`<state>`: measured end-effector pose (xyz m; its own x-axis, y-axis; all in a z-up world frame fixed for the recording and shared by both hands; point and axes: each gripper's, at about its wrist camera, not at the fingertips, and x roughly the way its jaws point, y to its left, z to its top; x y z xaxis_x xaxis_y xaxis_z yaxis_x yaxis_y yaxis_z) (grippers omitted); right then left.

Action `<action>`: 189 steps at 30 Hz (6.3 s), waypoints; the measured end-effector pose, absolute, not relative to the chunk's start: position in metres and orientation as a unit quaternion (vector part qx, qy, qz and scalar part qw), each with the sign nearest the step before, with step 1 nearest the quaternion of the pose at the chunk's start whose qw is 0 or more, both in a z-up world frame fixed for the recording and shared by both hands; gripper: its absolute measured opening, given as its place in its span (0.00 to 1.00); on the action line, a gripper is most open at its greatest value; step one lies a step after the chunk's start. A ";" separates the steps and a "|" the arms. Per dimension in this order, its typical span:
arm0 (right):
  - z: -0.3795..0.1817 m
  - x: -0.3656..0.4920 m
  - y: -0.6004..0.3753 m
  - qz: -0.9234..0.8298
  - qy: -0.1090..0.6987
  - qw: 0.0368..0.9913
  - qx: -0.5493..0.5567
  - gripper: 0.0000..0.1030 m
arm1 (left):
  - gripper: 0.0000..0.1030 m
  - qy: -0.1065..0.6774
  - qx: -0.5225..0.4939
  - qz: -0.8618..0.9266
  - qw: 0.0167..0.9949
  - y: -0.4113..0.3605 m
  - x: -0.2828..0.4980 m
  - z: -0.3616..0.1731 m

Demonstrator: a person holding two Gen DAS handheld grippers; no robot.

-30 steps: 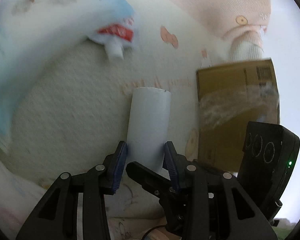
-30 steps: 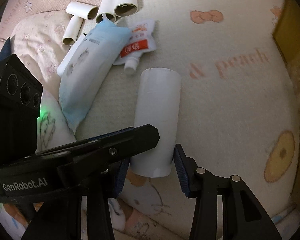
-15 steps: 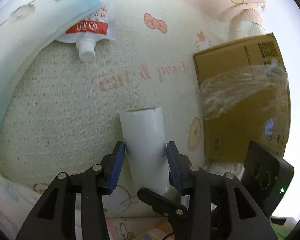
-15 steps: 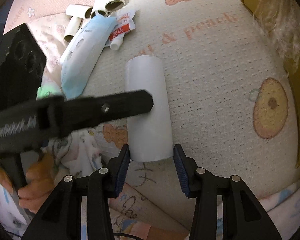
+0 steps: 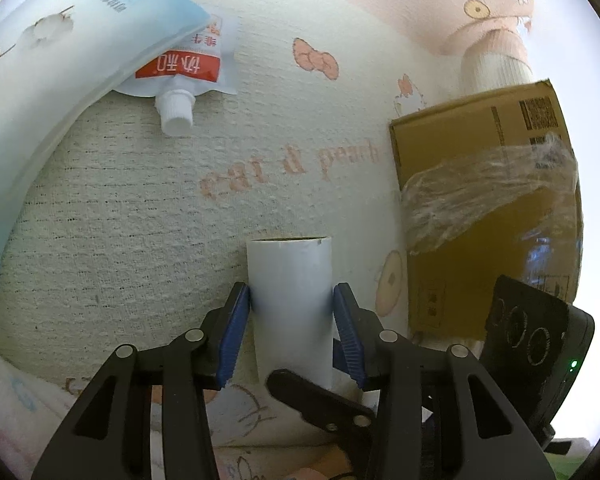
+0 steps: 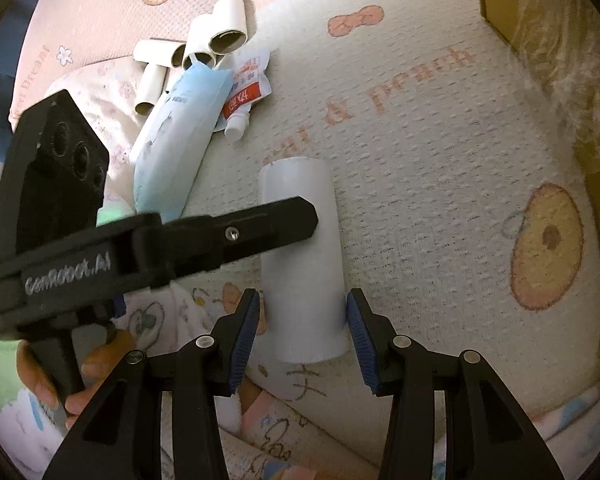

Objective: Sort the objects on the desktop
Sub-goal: 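Lift both held white tubes and carry them toward the cardboard box, then lower the right gripper's tube into the box while the left gripper lowers its tube, then open both grippers to release the tubes beside the white rolls, then withdraw both open grippers from the box toward the remaining tubes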

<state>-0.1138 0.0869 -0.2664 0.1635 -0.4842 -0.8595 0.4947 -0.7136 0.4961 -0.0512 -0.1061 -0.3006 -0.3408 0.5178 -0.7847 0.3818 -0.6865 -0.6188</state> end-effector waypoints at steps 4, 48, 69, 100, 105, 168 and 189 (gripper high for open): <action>-0.262 -0.104 0.081 -0.658 0.020 0.387 0.645 0.40 | 0.46 -0.363 -0.565 0.739 0.050 -0.100 -0.051 -0.283; -0.032 -0.198 0.188 -0.843 -0.039 0.394 0.364 0.39 | 0.46 -0.229 -0.416 0.858 0.194 0.015 -0.184 -0.018; -0.096 -0.290 0.216 -0.770 -0.058 0.386 0.504 0.39 | 0.45 -0.129 -0.571 0.802 0.119 0.086 -0.268 -0.076; -0.180 -0.324 0.177 -0.671 -0.026 0.371 0.642 0.39 | 0.20 -0.082 -0.666 0.738 0.069 0.078 -0.306 -0.136; -0.191 -0.324 0.171 -0.655 -0.027 0.369 0.659 0.39 | 0.06 -0.102 -0.688 0.714 0.083 0.072 -0.312 -0.149; -0.073 -0.186 0.187 -0.842 0.073 0.340 0.412 0.40 | 0.44 -0.161 -0.431 0.888 0.001 -0.030 -0.102 -0.117; -0.115 -0.125 0.089 -0.819 0.111 0.338 0.451 0.63 | 0.44 -0.185 -0.470 0.862 -0.049 -0.117 -0.039 -0.197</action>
<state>-0.1253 0.0888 -0.1150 -0.3649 -0.4527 -0.8136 0.6529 -0.7474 0.1231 -0.0391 -0.1172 -0.1965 -0.5536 0.0899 -0.8279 0.2587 -0.9264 -0.2736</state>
